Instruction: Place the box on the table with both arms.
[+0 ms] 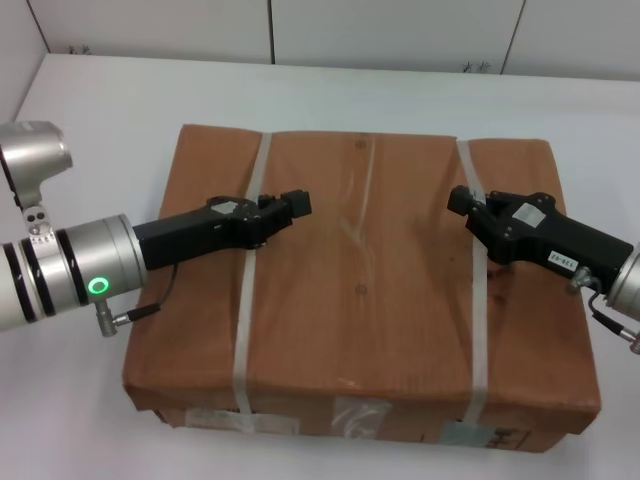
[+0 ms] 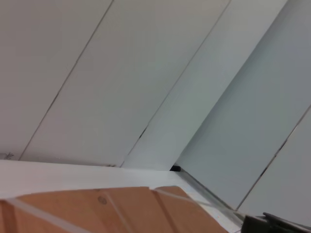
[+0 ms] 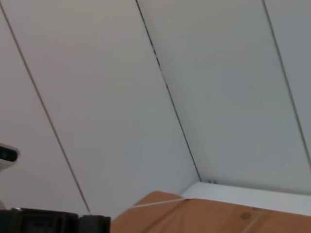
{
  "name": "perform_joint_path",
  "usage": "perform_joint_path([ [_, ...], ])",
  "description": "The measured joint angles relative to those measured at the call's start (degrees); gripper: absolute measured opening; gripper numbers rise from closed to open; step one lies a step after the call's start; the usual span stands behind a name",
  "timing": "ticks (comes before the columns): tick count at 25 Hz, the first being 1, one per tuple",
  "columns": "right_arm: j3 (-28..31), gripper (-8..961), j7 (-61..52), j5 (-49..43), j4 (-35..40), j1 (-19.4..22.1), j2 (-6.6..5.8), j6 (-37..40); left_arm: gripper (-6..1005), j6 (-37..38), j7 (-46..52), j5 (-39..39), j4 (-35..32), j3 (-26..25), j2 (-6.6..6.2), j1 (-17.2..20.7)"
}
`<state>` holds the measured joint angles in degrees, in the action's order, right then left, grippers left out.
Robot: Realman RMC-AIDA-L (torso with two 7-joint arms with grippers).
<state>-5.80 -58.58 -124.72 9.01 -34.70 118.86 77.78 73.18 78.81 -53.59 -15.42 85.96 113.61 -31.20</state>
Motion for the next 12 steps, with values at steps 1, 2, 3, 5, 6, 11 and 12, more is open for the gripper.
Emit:
perform_joint_path([
  [1,0.0,25,0.1,0.0,-0.3,0.0,0.02,-0.9,95,-0.3,-0.4,0.0,0.1,0.0,0.16,0.0],
  [2,0.0,25,0.2,0.1,-0.7,-0.1,0.04,-1.9,95,-0.8,-0.8,-0.1,0.2,0.0,0.32,0.0],
  [3,0.0,25,0.3,0.1,-1.2,-0.2,0.05,-2.9,95,-1.5,-1.1,-0.2,0.2,0.0,0.51,0.0],
  [5,-0.2,25,0.6,0.1,-2.0,-0.4,0.05,-4.7,95,-3.3,-1.8,-0.3,0.2,0.2,1.07,-0.1],
  [6,-0.4,25,0.8,0.1,-2.4,-0.4,0.06,-5.6,95,-3.9,-2.1,-0.4,0.2,0.3,1.33,-0.2],
  [11,-0.4,24,0.9,0.4,-4.5,-1.3,0.12,-11.3,95,-8.1,-3.8,-0.4,0.4,0.4,2.69,-0.3],
  [12,-0.4,24,0.8,0.4,-5.0,-1.7,0.14,-12.6,95,-8.6,-3.9,-0.4,0.4,0.5,2.77,-0.3],
])
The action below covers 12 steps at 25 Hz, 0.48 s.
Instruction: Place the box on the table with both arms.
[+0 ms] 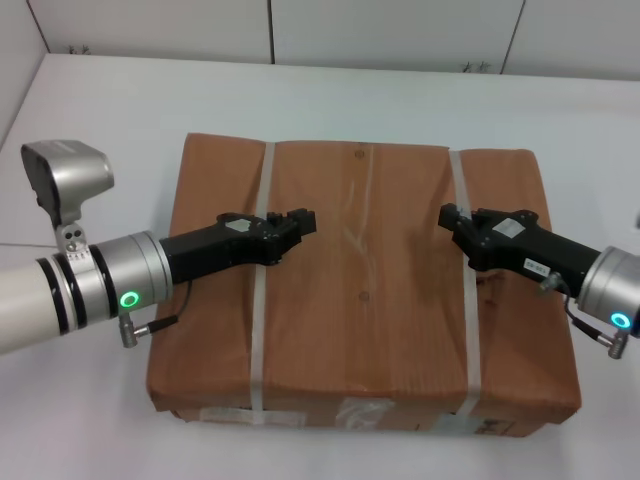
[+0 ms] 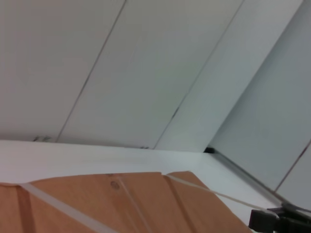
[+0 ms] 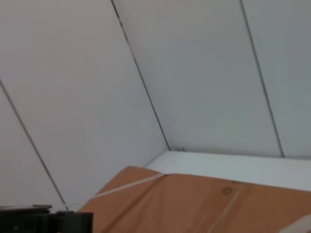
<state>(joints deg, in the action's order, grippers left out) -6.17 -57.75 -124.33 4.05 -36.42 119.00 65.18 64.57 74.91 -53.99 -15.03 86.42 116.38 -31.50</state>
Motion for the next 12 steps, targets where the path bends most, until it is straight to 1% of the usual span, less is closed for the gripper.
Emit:
perform_joint_path([
  [8,0.2,24,0.1,0.0,-2.6,-2.3,0.10,-6.4,95,-4.1,-1.3,0.0,0.2,0.1,0.50,0.0],
  [12,0.0,24,0.2,-0.1,-3.4,-3.1,0.09,-7.4,95,-6.0,-1.8,-0.1,0.2,0.1,0.52,0.0],
])
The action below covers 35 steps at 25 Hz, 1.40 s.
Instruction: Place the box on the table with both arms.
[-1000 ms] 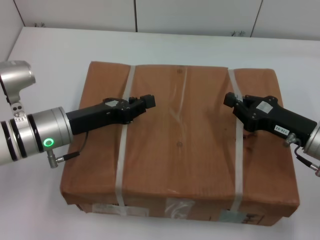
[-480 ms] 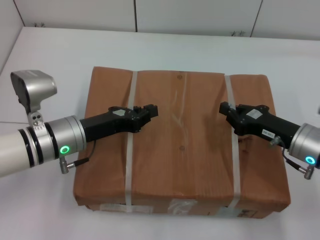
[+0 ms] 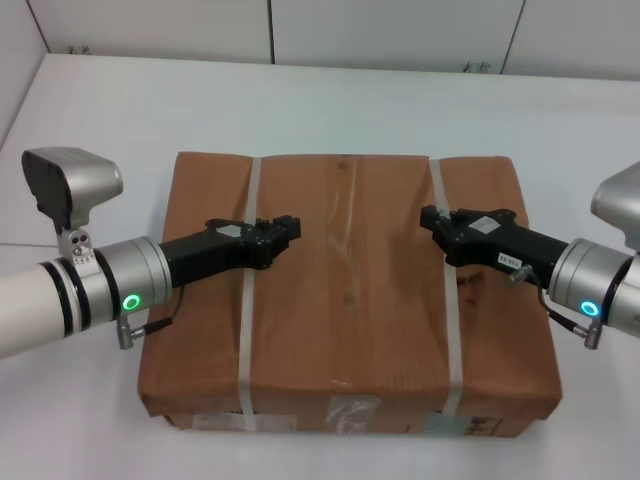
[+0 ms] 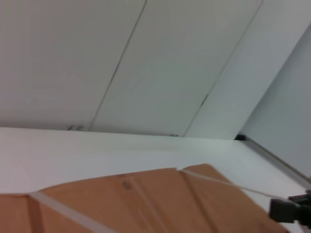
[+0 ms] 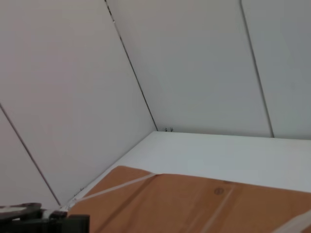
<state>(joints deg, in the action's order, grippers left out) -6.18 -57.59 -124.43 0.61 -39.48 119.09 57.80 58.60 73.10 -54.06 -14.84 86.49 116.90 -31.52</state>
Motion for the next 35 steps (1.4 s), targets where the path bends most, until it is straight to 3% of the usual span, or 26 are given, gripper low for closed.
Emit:
perform_joint_path([
  [12,0.0,27,-0.1,-0.2,-3.4,-2.5,0.01,-7.2,96,-4.0,-2.6,0.4,1.9,0.0,0.42,-0.4],
  [35,1.2,69,0.0,0.3,-5.4,-1.9,0.00,-12.4,110,-7.6,-5.5,0.4,3.0,0.0,0.95,-1.0],
])
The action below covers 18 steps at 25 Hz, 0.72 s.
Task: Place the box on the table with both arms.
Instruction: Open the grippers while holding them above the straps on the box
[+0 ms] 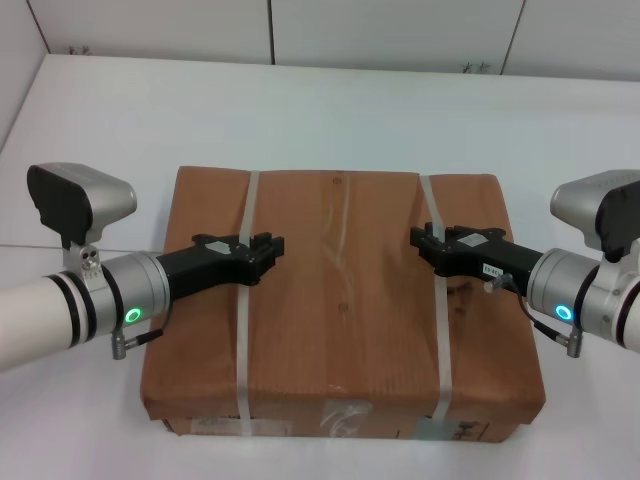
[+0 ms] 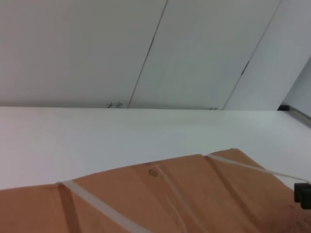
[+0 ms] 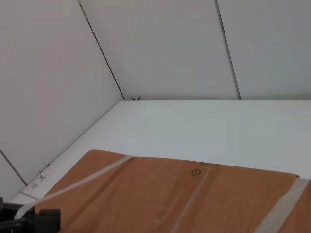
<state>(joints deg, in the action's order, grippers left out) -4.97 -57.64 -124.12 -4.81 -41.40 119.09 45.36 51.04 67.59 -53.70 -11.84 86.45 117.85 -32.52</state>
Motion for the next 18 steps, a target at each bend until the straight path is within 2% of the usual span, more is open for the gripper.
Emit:
perform_joint_path([
  [1,0.0,73,0.0,0.0,0.0,0.0,0.00,0.0,110,-0.1,-0.1,0.0,0.0,0.0,0.00,0.0],
  [4,0.4,170,-0.1,0.0,0.0,0.2,0.00,-0.1,113,-0.8,-0.4,-0.1,0.1,0.0,0.00,0.0],
  [9,2.8,316,0.0,0.0,0.0,1.0,0.01,-0.1,284,-1.7,-1.4,-0.2,0.1,0.1,0.01,0.1],
  [15,4.4,509,0.1,0.0,0.1,2.0,0.00,-0.2,528,-4.0,-2.8,-0.2,0.1,0.1,-0.18,0.2],
  [17,4.5,578,0.1,0.0,0.2,2.1,0.00,-0.2,739,-4.5,-2.9,-0.1,0.1,0.1,-0.34,0.1],
  [18,4.5,593,0.1,0.0,0.2,2.2,0.00,-0.2,743,-4.5,-2.9,0.0,0.0,0.1,-0.44,0.1],
])
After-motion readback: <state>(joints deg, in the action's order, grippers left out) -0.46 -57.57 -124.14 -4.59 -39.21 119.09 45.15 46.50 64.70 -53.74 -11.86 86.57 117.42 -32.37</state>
